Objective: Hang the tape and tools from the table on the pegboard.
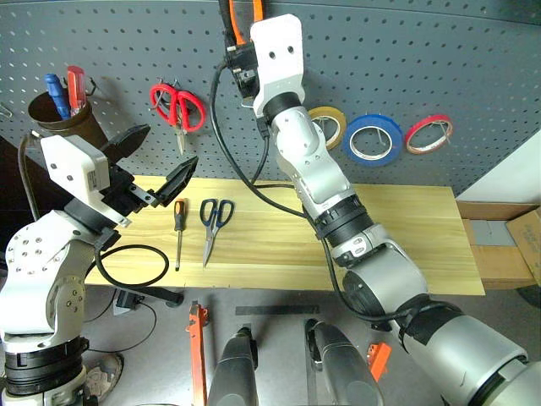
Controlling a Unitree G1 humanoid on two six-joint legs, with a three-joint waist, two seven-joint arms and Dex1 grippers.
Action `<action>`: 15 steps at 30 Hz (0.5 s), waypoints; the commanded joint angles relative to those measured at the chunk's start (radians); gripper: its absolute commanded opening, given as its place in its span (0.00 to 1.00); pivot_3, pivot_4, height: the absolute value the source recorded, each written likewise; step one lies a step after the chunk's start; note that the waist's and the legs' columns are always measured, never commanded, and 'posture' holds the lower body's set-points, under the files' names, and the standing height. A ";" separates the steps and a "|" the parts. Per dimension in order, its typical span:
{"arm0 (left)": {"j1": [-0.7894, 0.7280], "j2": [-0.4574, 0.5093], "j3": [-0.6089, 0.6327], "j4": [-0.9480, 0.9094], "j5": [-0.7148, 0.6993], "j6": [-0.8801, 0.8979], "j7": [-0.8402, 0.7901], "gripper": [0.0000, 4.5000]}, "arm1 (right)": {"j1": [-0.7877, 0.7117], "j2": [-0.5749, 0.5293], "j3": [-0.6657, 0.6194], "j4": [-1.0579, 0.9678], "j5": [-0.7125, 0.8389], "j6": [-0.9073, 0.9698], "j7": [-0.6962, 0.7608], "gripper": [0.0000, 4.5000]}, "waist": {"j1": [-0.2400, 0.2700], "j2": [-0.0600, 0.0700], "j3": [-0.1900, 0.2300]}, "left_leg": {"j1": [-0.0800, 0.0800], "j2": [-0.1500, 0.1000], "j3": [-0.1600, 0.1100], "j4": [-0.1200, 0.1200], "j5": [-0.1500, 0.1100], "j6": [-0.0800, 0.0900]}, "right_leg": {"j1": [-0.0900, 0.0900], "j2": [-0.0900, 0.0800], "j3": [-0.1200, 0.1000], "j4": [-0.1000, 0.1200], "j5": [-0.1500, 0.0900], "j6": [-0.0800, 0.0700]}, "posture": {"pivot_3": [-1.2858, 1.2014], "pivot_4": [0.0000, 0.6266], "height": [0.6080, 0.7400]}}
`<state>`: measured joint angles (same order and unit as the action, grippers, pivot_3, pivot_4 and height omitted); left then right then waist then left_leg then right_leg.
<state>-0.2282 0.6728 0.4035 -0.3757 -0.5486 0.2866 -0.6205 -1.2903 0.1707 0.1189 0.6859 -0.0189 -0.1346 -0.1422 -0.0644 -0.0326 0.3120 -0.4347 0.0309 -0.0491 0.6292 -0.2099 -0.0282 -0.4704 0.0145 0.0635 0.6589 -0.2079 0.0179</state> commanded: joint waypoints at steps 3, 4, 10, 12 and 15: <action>-0.021 0.001 0.011 -0.003 0.004 -0.028 0.005 1.00 | -0.121 0.083 -0.010 0.114 -0.012 -0.120 -0.035 0.54 | -0.001 0.000 0.000 | 0.000 0.000 0.000 0.000 0.000 0.000 | 0.000 0.000 0.000 0.001 0.000 0.000 | 0.49 0.49 1.00; -0.021 0.001 0.010 0.000 0.004 -0.028 0.004 1.00 | -0.128 0.088 -0.009 0.144 -0.014 -0.134 -0.037 0.54 | -0.001 0.000 0.000 | 0.000 0.000 0.000 0.000 0.000 0.000 | 0.000 0.000 0.000 0.001 0.000 0.000 | 0.49 0.49 1.00; -0.017 0.006 0.017 0.014 0.004 -0.034 -0.004 1.00 | -0.149 0.098 0.005 0.295 -0.042 -0.217 -0.055 0.54 | 0.000 -0.001 0.000 | 0.000 0.000 0.000 0.000 0.000 0.000 | 0.000 0.000 0.000 0.001 0.000 0.000 | 0.50 0.48 1.00; -0.015 0.007 0.020 0.020 0.005 -0.039 -0.006 1.00 | -0.154 0.082 0.025 0.357 -0.087 -0.266 -0.087 0.54 | 0.000 -0.001 0.000 | 0.000 0.000 0.000 0.000 0.000 0.000 | -0.001 0.000 0.000 0.001 0.000 0.000 | 0.50 0.48 1.00; -0.014 0.005 0.019 0.018 0.006 -0.040 -0.003 1.00 | -0.161 0.067 0.029 0.409 -0.115 -0.305 -0.112 0.54 | 0.000 -0.001 0.000 | 0.000 0.000 0.000 0.000 0.000 0.000 | -0.001 0.000 0.000 0.001 0.000 0.000 | 0.50 0.48 1.00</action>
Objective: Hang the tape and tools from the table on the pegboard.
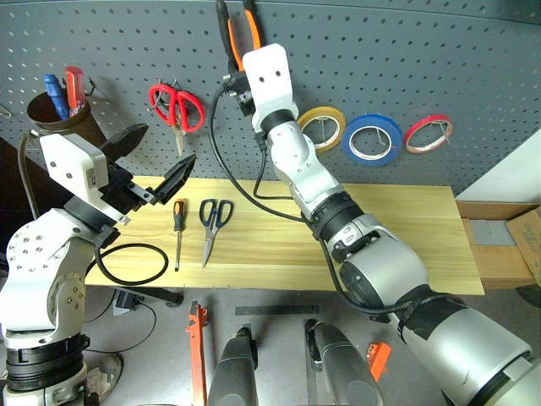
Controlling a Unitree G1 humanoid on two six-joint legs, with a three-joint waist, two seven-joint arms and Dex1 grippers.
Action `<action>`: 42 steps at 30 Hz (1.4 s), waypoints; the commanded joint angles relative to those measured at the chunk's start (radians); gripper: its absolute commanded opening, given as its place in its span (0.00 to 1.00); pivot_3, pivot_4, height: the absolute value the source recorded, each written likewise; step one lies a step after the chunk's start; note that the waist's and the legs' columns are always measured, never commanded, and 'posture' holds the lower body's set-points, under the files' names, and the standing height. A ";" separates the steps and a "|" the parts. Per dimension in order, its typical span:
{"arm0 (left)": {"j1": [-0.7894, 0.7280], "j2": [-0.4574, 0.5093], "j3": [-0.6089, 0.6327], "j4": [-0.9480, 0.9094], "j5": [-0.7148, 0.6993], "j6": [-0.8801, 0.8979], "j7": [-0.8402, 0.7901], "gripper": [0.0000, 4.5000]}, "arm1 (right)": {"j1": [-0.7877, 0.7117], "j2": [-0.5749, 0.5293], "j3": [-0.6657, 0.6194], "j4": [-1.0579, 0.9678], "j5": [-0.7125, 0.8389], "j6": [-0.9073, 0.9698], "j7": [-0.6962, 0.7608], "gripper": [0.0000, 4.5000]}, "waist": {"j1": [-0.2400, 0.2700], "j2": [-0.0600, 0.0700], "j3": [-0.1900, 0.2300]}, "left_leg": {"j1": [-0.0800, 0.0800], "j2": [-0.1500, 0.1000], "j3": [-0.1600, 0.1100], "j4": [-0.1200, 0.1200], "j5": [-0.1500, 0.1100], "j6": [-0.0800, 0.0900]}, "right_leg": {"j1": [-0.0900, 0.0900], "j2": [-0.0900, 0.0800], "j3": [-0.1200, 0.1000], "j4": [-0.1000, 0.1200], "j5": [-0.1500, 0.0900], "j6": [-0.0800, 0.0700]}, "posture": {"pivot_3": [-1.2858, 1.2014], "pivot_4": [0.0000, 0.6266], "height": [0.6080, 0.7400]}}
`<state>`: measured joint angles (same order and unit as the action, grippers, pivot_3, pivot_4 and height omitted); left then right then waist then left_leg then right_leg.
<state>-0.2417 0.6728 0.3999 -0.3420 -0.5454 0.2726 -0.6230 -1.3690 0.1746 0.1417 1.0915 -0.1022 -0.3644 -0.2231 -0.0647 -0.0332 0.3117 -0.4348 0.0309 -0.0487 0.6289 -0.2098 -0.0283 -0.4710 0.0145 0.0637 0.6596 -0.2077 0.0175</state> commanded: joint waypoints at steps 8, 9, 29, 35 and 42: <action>0.015 0.006 0.034 -0.027 0.003 -0.030 0.004 1.00 | 0.009 0.069 0.012 0.002 -0.054 -0.062 -0.019 0.54 | 0.001 0.000 0.000 | 0.000 0.000 0.000 0.000 0.000 0.000 | 0.000 0.000 0.000 0.001 0.000 0.000 | 0.50 0.47 1.00; 0.017 0.006 0.035 -0.027 0.003 -0.031 0.004 1.00 | 0.016 0.071 0.011 0.003 -0.053 -0.055 -0.015 0.54 | 0.001 0.000 0.000 | 0.000 0.000 0.000 0.000 0.000 0.000 | 0.000 0.000 0.000 0.002 0.000 0.000 | 0.50 0.47 1.00; 0.004 -0.032 0.026 -0.004 0.033 -0.041 0.061 1.00 | 0.271 0.036 0.050 -0.236 -0.030 0.110 0.175 0.99 | -0.001 -0.004 -0.003 | 0.000 0.000 -0.001 0.002 0.001 -0.002 | 0.000 0.000 0.000 0.004 0.000 0.000 | 0.48 0.44 1.00; 0.081 -0.087 0.022 -0.044 0.028 0.080 0.187 1.00 | 0.561 -0.051 0.151 -0.772 0.016 0.377 0.400 0.99 | -0.005 -0.005 -0.005 | 0.001 0.000 -0.001 0.002 0.002 -0.003 | 0.000 -0.001 0.000 0.005 0.000 0.000 | 0.47 0.43 1.00; 0.237 -0.128 -0.138 -0.113 0.188 0.392 0.417 1.00 | 0.856 -0.269 0.222 -1.283 0.212 0.954 0.741 0.99 | -0.019 -0.006 -0.006 | 0.003 0.000 -0.003 0.005 0.002 -0.004 | 0.005 -0.002 -0.001 0.005 0.000 0.001 | 0.46 0.43 1.00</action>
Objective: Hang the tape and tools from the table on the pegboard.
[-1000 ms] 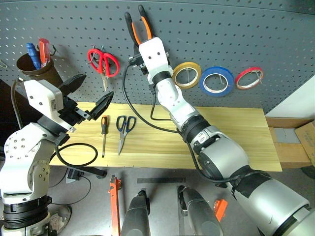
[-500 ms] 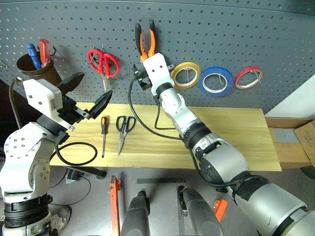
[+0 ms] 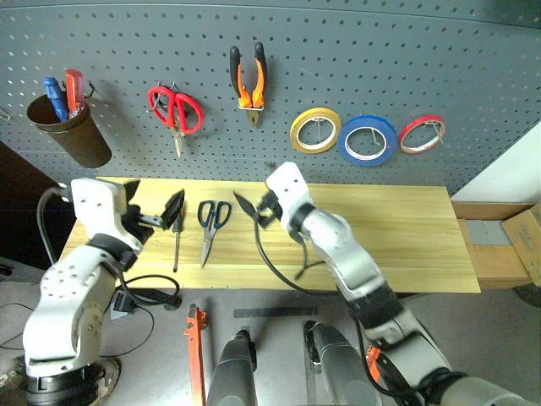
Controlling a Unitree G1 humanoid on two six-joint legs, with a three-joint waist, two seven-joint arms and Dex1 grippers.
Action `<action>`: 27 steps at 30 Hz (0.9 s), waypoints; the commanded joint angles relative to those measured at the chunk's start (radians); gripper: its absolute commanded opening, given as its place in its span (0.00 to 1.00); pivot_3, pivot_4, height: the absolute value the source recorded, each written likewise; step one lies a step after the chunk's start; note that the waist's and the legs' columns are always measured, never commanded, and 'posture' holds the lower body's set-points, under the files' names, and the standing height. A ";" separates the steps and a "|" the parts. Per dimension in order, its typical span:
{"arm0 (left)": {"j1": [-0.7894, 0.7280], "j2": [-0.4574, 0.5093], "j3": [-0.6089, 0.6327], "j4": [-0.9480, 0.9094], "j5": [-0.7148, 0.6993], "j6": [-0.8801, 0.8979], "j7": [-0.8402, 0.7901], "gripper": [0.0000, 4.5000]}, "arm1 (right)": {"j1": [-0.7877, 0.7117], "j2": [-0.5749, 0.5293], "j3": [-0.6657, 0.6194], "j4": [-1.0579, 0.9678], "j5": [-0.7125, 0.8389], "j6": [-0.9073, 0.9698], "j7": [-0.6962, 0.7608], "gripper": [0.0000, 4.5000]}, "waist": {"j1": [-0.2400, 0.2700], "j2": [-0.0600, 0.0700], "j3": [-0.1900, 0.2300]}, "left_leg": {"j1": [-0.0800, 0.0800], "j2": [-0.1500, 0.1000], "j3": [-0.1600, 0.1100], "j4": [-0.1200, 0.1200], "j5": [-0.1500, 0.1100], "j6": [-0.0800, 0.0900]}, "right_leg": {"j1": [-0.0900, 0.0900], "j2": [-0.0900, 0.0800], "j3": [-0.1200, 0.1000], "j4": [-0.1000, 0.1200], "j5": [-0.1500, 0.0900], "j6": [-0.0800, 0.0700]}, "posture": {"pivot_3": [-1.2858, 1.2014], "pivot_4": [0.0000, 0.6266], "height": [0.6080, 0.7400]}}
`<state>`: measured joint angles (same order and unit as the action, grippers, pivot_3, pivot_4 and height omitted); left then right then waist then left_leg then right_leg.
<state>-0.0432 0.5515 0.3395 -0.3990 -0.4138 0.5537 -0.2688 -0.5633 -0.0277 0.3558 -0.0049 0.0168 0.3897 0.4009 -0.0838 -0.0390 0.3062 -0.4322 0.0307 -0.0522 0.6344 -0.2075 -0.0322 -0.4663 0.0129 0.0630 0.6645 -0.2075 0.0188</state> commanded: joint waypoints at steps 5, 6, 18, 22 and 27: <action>0.027 -0.182 -0.141 -0.037 0.053 0.276 0.207 1.00 | 0.087 -0.224 -0.012 -0.324 0.195 0.410 0.241 0.99 | -0.007 0.001 0.001 | 0.001 0.000 0.000 0.011 0.001 -0.002 | 0.006 0.002 0.001 0.000 0.002 0.008 | 0.45 0.46 1.00; 0.016 -0.197 -0.173 -0.018 0.104 0.325 0.259 1.00 | 0.082 -0.244 -0.010 -0.339 0.205 0.426 0.255 0.99 | -0.009 0.000 0.000 | 0.003 0.000 0.001 0.011 0.001 -0.002 | 0.008 0.002 0.002 -0.001 0.003 0.008 | 0.44 0.47 1.00; -0.273 -0.248 -0.160 0.372 0.211 0.381 0.336 1.00 | 0.015 -0.232 -0.009 -0.388 0.256 0.535 0.223 0.99 | -0.048 -0.001 0.000 | 0.010 -0.002 0.005 0.010 0.002 -0.002 | 0.013 0.004 0.008 -0.003 0.006 0.013 | 0.43 0.51 1.00; -0.310 -0.216 -0.143 0.467 0.216 0.366 0.306 1.00 | -0.005 -0.232 -0.008 -0.386 0.254 0.536 0.213 0.99 | -0.056 -0.001 0.000 | 0.005 -0.001 0.005 0.009 0.001 -0.003 | 0.010 0.003 0.007 -0.005 0.005 0.014 | 0.43 0.51 1.00; -0.365 -0.170 -0.129 0.589 0.212 0.333 0.245 1.00 | -0.025 -0.236 -0.006 -0.392 0.255 0.541 0.203 0.99 | -0.057 -0.001 0.001 | 0.005 -0.002 0.005 0.009 0.001 -0.004 | 0.010 0.003 0.007 -0.006 0.005 0.014 | 0.43 0.52 1.00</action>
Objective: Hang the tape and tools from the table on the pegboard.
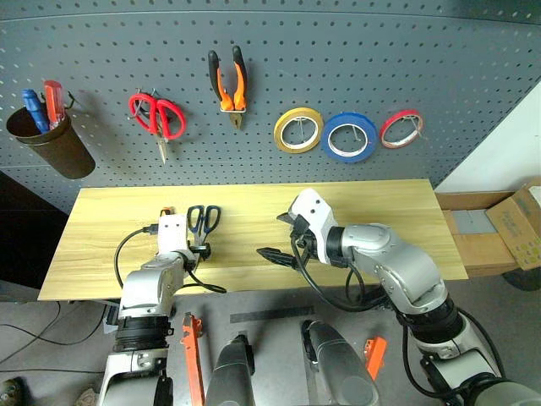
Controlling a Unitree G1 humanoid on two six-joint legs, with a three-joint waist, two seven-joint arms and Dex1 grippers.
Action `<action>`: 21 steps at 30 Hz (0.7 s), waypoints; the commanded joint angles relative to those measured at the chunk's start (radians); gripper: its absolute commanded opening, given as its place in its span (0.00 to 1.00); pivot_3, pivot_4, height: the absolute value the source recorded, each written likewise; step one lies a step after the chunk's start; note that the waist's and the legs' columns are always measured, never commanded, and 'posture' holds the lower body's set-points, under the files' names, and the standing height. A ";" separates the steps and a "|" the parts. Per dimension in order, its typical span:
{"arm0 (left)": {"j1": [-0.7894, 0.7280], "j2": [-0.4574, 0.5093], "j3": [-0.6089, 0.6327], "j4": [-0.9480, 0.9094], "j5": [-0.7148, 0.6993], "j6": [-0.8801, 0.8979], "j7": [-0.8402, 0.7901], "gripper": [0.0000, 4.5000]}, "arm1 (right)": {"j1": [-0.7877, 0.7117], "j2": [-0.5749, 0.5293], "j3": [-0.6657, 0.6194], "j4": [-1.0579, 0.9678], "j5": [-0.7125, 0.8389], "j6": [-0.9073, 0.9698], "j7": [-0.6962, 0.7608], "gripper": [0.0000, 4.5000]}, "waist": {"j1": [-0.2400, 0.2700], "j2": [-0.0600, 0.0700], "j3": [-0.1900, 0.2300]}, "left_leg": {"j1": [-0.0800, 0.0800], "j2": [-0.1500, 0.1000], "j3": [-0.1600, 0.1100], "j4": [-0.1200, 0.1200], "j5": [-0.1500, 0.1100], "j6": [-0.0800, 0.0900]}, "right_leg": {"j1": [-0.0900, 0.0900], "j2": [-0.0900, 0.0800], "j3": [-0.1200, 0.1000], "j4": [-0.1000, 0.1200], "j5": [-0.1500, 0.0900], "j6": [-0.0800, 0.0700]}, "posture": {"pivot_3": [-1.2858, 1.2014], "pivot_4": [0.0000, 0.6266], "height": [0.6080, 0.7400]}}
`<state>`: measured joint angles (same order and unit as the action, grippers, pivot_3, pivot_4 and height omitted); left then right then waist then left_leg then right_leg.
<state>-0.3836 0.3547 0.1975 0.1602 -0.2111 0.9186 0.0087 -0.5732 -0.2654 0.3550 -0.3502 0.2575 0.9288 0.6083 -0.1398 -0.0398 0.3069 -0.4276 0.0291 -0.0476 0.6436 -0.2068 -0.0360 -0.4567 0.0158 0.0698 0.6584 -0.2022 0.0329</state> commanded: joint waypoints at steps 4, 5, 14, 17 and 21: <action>-0.081 0.072 -0.029 0.145 0.028 -0.058 -0.114 1.00 | -0.023 -0.002 -0.003 -0.061 0.030 0.031 0.004 0.99 | -0.001 0.000 0.000 | 0.000 0.000 0.000 0.001 0.000 0.000 | 0.000 0.000 0.000 0.000 0.001 0.001 | 0.43 0.52 1.00; -0.091 0.079 -0.037 0.166 0.030 -0.061 -0.133 1.00 | -0.022 -0.004 -0.006 -0.067 0.044 0.050 0.011 0.99 | -0.002 0.000 0.000 | 0.000 0.000 0.000 0.001 0.000 0.000 | 0.001 0.000 0.000 0.000 0.001 0.001 | 0.43 0.52 1.00; -0.161 0.088 -0.104 0.297 0.068 -0.106 -0.224 1.00 | -0.028 -0.031 0.000 -0.081 0.089 0.089 0.023 0.99 | -0.002 0.000 0.000 | 0.000 0.000 0.000 -0.001 0.000 0.000 | 0.000 0.000 0.000 -0.001 0.000 0.001 | 0.43 0.51 1.00; -0.180 0.088 -0.097 0.351 0.074 -0.125 -0.233 1.00 | -0.033 -0.037 0.004 -0.076 0.089 0.083 0.025 0.99 | -0.004 0.000 0.000 | 0.000 0.000 0.000 0.000 0.000 0.000 | 0.000 0.000 0.000 -0.001 0.000 0.001 | 0.43 0.50 1.00; -0.185 0.099 -0.084 0.399 0.079 -0.152 -0.234 0.80 | -0.040 -0.046 0.009 -0.073 0.087 0.078 0.028 1.00 | -0.006 0.000 0.000 | 0.001 0.000 0.000 0.000 0.000 0.000 | 0.000 0.000 0.000 -0.001 0.001 0.001 | 0.42 0.50 1.00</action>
<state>-0.5826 0.4378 0.1065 0.5284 -0.1527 0.7714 -0.2290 -0.6049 -0.3076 0.3595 -0.3898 0.3345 1.0240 0.6300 -0.1455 -0.0396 0.3070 -0.4270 0.0289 -0.0470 0.6434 -0.2066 -0.0361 -0.4562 0.0155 0.0701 0.6576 -0.2017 0.0340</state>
